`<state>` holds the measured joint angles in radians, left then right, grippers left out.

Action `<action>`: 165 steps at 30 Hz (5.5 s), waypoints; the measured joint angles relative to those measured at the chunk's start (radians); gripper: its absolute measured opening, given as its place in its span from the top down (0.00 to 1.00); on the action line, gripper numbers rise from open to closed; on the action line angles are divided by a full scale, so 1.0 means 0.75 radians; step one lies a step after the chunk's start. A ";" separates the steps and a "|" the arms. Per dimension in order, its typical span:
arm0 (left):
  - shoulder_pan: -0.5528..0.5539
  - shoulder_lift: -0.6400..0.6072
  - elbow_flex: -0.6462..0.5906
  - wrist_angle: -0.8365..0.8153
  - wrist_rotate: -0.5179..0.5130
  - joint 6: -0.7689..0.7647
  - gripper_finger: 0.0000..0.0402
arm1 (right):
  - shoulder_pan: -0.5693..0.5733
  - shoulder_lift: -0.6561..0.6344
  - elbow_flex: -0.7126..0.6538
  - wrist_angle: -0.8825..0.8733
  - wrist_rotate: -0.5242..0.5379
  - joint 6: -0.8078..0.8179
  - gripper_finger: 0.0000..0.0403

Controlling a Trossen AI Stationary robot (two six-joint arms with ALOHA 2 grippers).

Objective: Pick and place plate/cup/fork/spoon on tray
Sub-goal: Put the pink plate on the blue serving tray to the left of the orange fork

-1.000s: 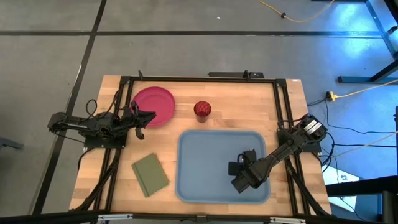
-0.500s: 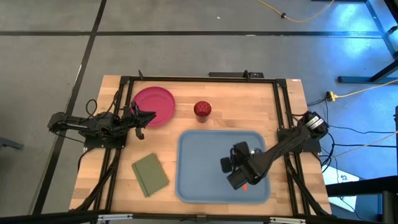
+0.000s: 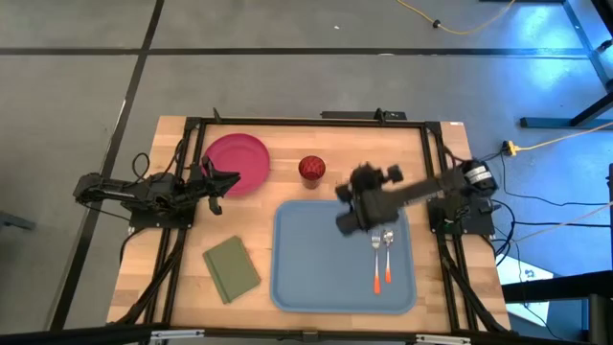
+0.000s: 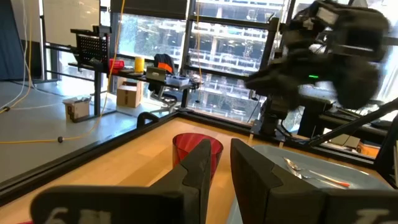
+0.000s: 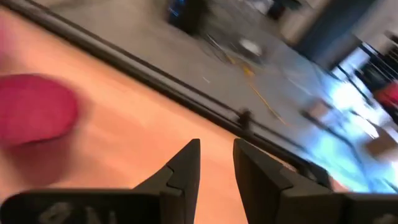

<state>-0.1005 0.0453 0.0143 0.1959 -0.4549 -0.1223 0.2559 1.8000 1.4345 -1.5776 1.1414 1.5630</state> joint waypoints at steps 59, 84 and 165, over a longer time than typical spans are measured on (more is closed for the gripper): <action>0.547 1.340 1.073 -1.336 0.161 -0.038 0.86 | -0.675 -0.278 -0.707 0.765 -0.710 -0.766 0.75; 0.680 1.834 1.073 -1.127 0.533 0.106 0.86 | -0.675 -0.278 -0.707 0.765 -0.710 -0.774 0.75; 0.371 1.877 1.072 -1.102 0.575 -0.171 0.73 | -0.667 -0.278 -0.706 0.765 -0.748 -0.770 0.75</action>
<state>0.1779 1.4532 0.8185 -0.6307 -0.0238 -0.2505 -0.2443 1.5913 0.9047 -1.0035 0.5807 0.9855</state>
